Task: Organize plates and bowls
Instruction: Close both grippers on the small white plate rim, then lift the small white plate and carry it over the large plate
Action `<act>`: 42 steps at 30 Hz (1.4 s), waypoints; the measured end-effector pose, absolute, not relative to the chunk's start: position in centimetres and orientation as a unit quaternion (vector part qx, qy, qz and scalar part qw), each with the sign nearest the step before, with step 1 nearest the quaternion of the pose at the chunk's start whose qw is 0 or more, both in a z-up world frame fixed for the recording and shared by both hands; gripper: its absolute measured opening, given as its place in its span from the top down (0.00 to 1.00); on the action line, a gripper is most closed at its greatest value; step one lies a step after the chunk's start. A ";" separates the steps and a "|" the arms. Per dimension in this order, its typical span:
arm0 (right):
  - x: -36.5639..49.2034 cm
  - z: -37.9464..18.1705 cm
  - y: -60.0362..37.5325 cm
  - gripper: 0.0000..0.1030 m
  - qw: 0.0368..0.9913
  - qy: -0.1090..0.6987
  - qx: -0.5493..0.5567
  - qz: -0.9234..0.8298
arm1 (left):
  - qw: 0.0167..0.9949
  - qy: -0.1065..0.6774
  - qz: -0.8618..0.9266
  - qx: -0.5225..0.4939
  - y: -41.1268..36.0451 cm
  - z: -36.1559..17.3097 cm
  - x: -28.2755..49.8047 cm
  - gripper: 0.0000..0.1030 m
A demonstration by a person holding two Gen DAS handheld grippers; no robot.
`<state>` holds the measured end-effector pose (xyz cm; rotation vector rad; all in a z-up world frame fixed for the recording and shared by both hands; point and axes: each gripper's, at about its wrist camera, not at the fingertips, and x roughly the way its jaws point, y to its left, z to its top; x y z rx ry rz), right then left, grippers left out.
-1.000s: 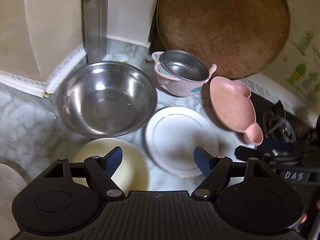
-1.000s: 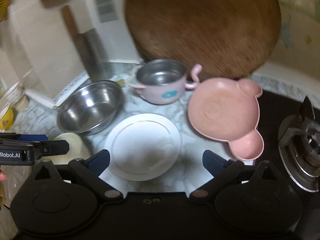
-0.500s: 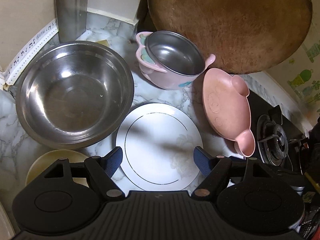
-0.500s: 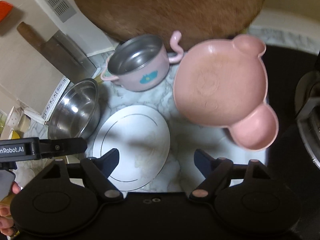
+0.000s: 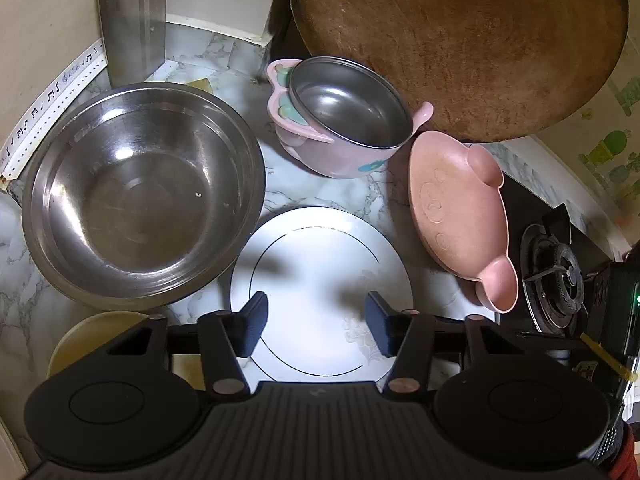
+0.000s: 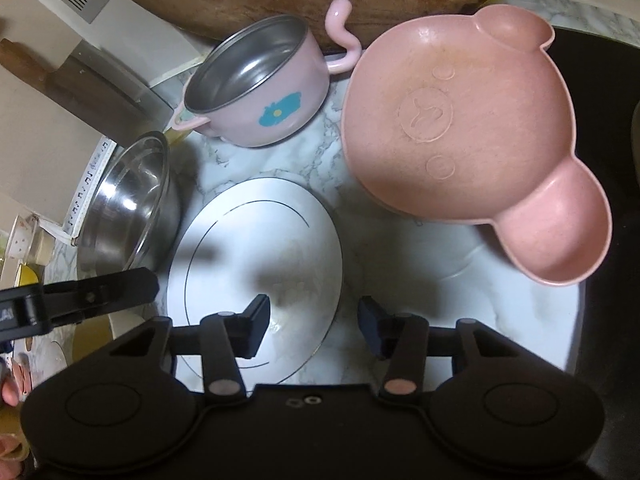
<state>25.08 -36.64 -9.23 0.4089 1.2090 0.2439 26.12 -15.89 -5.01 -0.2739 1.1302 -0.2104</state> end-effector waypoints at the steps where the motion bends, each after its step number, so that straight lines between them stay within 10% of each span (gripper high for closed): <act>1: 25.1 -9.3 -36.8 0.58 0.796 0.561 0.198 0.114 | 0.831 0.533 -0.098 -0.129 -15.9 -5.0 26.1 0.51; 11: 25.2 -10.0 -38.0 0.89 0.790 0.561 0.227 0.100 | 0.828 0.537 -0.095 -0.128 -15.5 -5.6 26.5 0.58; 33: 21.8 -9.6 -43.2 0.90 0.799 0.553 0.222 0.087 | 0.812 0.569 -0.090 -0.095 -19.7 -9.5 27.1 0.58; 42: 21.7 -9.7 -43.6 0.90 0.799 0.550 0.227 0.093 | 0.806 0.568 -0.080 -0.147 -18.7 -11.1 27.4 0.83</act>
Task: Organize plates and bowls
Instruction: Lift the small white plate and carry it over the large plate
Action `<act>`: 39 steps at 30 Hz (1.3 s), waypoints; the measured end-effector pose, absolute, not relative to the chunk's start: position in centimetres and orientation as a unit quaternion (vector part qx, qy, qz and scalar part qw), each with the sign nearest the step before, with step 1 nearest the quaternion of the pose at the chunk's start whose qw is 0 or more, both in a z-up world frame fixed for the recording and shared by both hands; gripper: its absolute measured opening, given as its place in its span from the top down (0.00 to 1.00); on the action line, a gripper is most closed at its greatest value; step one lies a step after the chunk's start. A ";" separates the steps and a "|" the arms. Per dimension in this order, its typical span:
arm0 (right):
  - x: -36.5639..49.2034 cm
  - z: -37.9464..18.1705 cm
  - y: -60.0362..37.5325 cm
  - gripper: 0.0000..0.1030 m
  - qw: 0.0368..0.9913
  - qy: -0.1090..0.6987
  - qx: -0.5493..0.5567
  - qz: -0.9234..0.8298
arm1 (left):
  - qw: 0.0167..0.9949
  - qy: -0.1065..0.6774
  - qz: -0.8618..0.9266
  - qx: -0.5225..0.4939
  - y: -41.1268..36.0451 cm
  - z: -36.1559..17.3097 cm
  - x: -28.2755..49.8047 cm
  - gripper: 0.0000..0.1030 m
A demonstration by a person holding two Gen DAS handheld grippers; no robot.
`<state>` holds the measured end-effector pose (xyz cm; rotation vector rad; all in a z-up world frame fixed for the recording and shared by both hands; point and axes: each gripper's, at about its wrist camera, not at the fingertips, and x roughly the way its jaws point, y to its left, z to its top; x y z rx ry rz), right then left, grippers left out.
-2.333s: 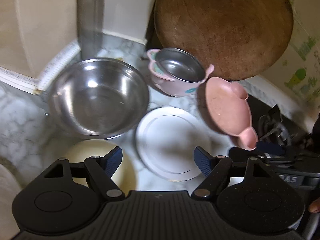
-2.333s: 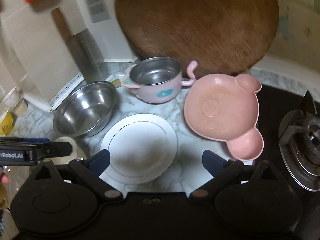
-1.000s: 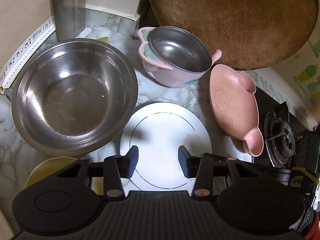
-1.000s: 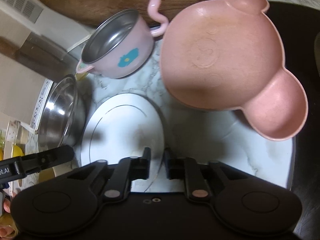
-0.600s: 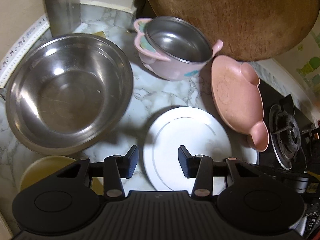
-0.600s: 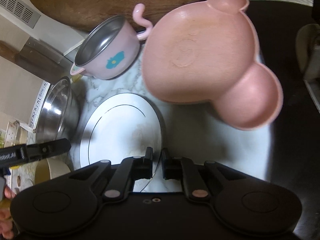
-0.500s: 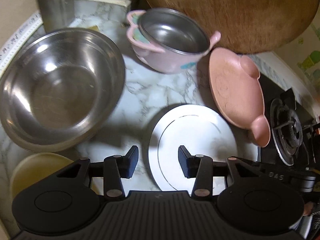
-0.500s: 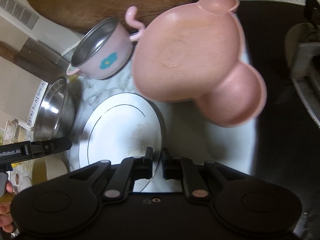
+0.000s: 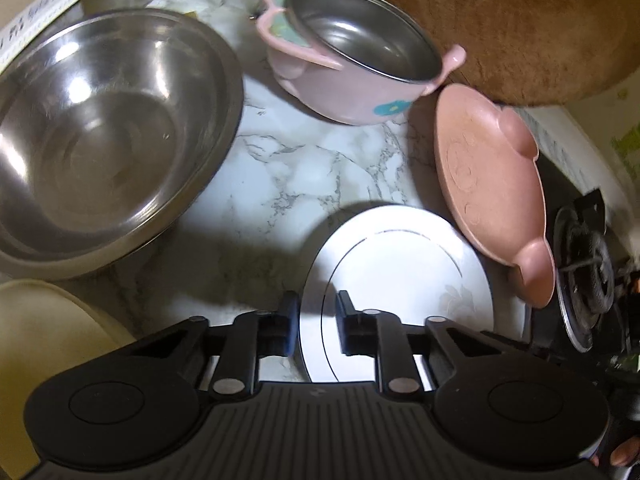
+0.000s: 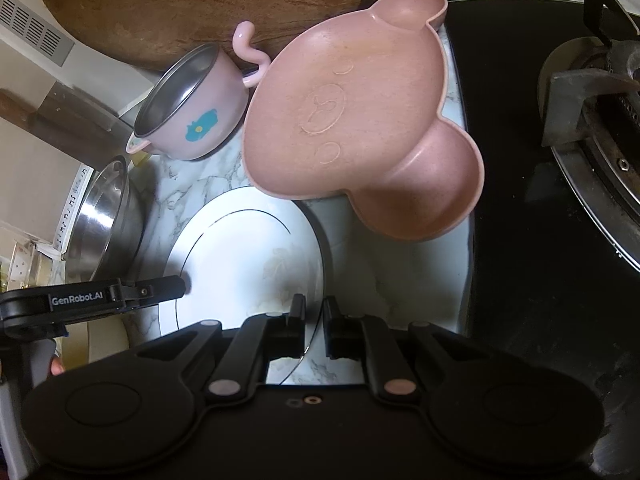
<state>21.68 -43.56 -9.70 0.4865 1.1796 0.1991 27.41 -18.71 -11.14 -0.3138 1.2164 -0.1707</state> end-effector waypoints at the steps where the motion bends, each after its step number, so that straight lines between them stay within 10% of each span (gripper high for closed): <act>1: 21.7 -9.7 -43.6 0.90 0.798 0.549 0.228 0.094 | 0.805 0.567 -0.080 -0.153 -18.5 -11.2 27.4 0.83; 39: 18.7 -1.0 -37.2 0.90 0.840 0.484 0.208 0.129 | 0.841 0.486 -0.082 -0.225 -8.6 -2.4 19.6 0.90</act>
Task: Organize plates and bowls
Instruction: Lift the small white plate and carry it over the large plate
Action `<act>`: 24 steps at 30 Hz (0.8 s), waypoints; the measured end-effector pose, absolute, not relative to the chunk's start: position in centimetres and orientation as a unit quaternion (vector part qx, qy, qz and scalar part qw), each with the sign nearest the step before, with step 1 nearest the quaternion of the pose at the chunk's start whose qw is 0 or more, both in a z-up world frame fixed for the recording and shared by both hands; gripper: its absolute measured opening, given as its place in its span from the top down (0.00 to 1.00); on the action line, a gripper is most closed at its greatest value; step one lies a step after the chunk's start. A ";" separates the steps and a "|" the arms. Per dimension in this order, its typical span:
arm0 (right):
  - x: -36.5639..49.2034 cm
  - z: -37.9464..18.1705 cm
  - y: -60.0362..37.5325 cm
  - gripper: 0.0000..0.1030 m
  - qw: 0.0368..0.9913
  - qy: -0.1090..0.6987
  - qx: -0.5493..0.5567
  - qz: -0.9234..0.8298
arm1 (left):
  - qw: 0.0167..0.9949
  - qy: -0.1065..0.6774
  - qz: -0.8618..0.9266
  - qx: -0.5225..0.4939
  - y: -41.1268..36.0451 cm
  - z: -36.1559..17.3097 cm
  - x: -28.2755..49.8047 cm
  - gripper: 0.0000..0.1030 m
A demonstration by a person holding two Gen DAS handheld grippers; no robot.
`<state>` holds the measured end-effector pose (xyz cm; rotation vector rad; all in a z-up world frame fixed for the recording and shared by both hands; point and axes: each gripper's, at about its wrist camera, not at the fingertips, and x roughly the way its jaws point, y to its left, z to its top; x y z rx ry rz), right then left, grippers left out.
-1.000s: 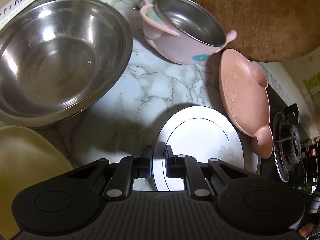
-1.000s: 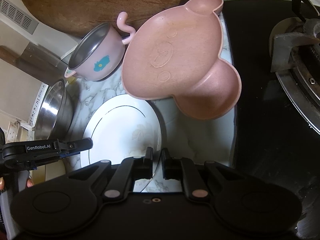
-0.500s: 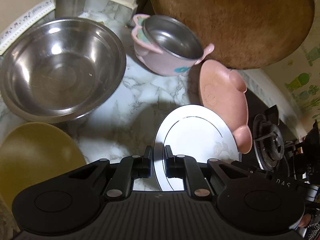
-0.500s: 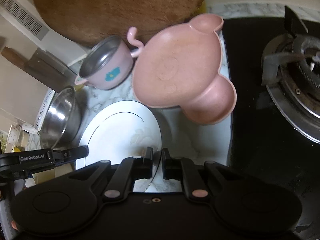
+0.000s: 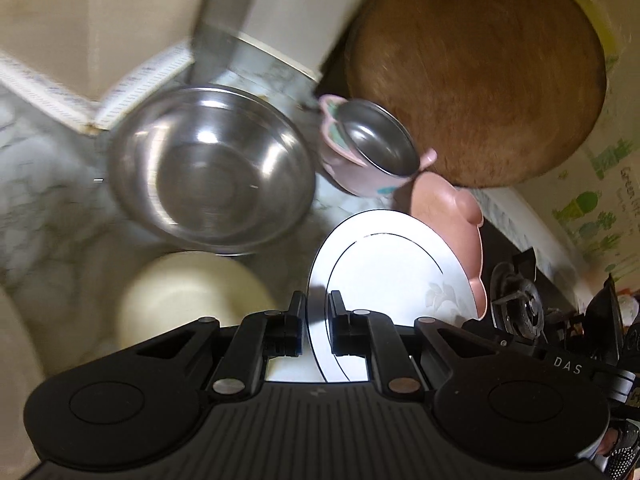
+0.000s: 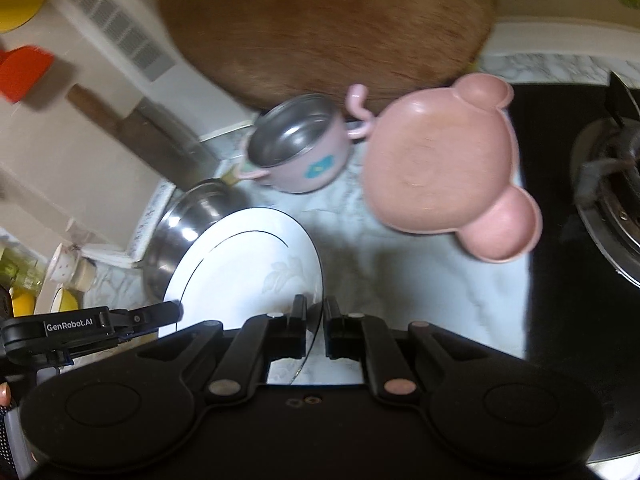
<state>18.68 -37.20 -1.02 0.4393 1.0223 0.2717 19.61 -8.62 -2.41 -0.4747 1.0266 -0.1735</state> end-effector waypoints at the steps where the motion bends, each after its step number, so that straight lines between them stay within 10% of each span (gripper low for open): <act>1: 18.5 -0.7 -36.5 0.90 0.841 0.483 0.206 0.133 | 0.841 0.484 -0.077 -0.228 -7.8 -2.2 19.2 0.90; 24: 15.7 2.1 -16.4 0.91 0.819 0.491 0.137 0.264 | 0.848 0.431 0.042 -0.305 11.9 -0.8 6.3 0.90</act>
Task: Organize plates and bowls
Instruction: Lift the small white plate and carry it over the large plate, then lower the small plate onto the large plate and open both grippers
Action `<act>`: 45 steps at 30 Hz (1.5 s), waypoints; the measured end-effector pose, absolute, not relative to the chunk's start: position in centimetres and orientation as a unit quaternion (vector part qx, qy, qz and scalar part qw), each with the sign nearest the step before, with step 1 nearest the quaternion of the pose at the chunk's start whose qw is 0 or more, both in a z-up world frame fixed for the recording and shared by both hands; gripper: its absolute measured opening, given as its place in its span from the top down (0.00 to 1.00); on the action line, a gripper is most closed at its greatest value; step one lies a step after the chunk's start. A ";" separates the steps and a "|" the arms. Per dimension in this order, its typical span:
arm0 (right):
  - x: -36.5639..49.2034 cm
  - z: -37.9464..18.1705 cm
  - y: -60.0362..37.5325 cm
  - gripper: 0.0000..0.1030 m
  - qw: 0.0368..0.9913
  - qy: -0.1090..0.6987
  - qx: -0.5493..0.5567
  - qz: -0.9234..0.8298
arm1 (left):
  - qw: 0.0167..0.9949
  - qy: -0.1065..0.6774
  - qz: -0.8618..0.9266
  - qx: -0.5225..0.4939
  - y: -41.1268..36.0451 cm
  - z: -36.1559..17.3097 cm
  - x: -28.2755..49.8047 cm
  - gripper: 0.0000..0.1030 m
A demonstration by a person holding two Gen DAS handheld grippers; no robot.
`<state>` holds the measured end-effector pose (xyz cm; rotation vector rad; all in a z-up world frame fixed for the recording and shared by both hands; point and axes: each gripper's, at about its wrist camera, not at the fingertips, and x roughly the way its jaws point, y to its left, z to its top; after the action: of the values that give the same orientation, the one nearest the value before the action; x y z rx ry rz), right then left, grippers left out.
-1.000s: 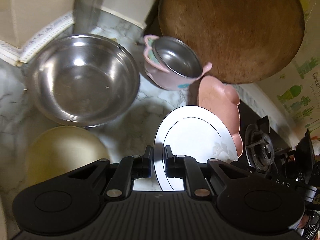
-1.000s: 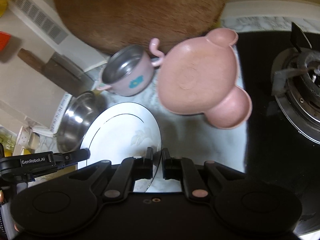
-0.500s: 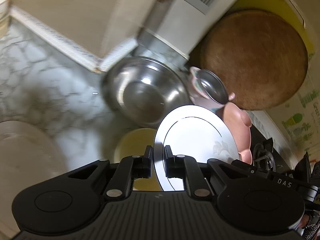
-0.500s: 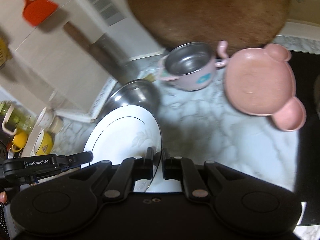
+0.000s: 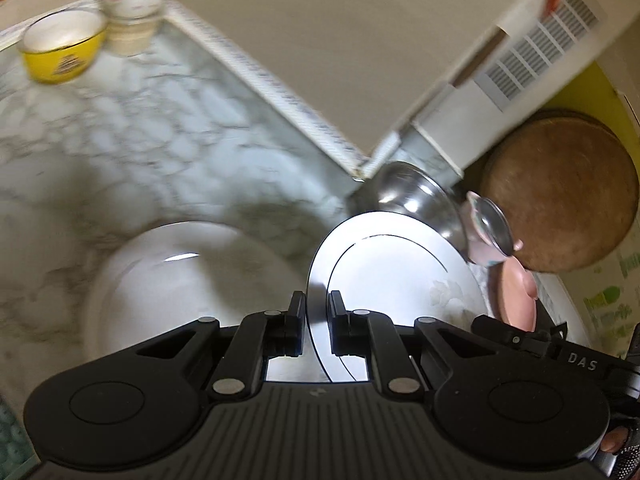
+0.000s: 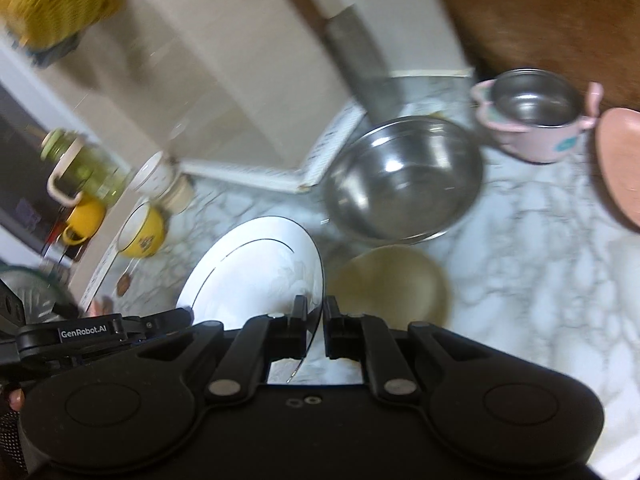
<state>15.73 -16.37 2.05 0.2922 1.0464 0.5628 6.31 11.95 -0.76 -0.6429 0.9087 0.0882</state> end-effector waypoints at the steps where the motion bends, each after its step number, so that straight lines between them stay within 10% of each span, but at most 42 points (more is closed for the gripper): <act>1: 15.4 2.1 -15.4 0.91 0.817 0.491 0.133 0.271 | 0.846 0.430 0.045 -0.311 12.7 -1.1 5.7 0.90; 45: 12.2 -5.4 -7.5 0.91 0.781 0.552 0.083 0.281 | 0.807 0.473 0.098 -0.340 18.3 -10.4 1.9 0.89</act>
<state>12.20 -7.50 -5.40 0.1794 1.1933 0.6060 1.94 18.28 -10.36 -0.7268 1.0122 0.2099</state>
